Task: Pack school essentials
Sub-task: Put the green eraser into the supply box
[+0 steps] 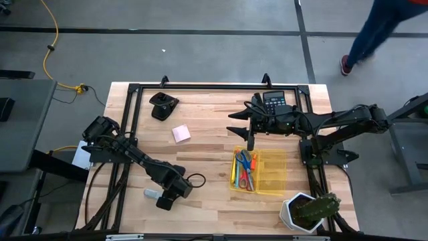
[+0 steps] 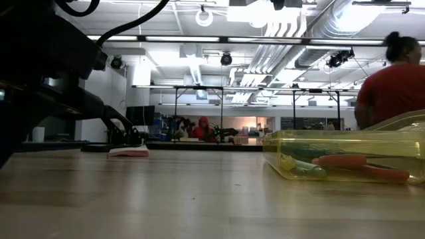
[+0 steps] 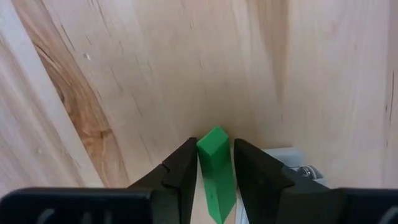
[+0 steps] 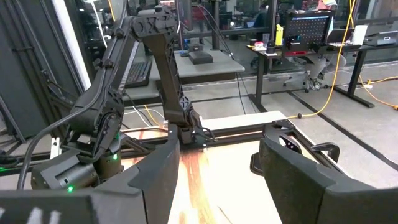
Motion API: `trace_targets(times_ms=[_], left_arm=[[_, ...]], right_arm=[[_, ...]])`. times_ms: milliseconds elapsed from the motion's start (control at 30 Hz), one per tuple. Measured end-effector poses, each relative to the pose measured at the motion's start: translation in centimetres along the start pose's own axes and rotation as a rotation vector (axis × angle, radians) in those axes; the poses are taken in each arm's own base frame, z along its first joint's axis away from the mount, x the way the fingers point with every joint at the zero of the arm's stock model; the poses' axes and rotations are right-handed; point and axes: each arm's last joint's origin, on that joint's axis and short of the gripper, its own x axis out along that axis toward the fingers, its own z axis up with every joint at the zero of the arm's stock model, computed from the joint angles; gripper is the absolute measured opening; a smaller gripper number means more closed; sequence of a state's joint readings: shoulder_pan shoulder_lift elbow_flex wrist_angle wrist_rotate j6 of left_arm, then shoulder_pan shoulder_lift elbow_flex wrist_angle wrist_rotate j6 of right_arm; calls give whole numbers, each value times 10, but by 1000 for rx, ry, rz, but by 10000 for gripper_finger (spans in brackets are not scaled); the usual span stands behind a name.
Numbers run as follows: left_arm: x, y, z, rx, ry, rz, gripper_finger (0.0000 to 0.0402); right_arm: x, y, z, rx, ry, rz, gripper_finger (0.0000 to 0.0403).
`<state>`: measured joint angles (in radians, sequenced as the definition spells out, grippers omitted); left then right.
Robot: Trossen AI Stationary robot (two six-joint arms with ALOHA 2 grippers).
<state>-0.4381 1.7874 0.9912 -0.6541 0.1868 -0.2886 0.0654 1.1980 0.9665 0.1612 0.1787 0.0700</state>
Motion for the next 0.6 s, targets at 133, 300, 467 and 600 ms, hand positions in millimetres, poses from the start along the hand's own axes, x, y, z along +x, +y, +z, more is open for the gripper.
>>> trace_targets(times_ms=[133,300,467,600], left_arm=[[0,0,0,0,2,0,71],[0,0,0,0,2,0,23],[-4,4,-1,13,4,-18,11],[-21,13,0,18,-45,-38,14]], right_arm=[[0,0,0,0,0,0,215],[0,0,0,0,0,0,215],[0,0,0,0,0,0,215],[0,0,0,-7,0,0,215]])
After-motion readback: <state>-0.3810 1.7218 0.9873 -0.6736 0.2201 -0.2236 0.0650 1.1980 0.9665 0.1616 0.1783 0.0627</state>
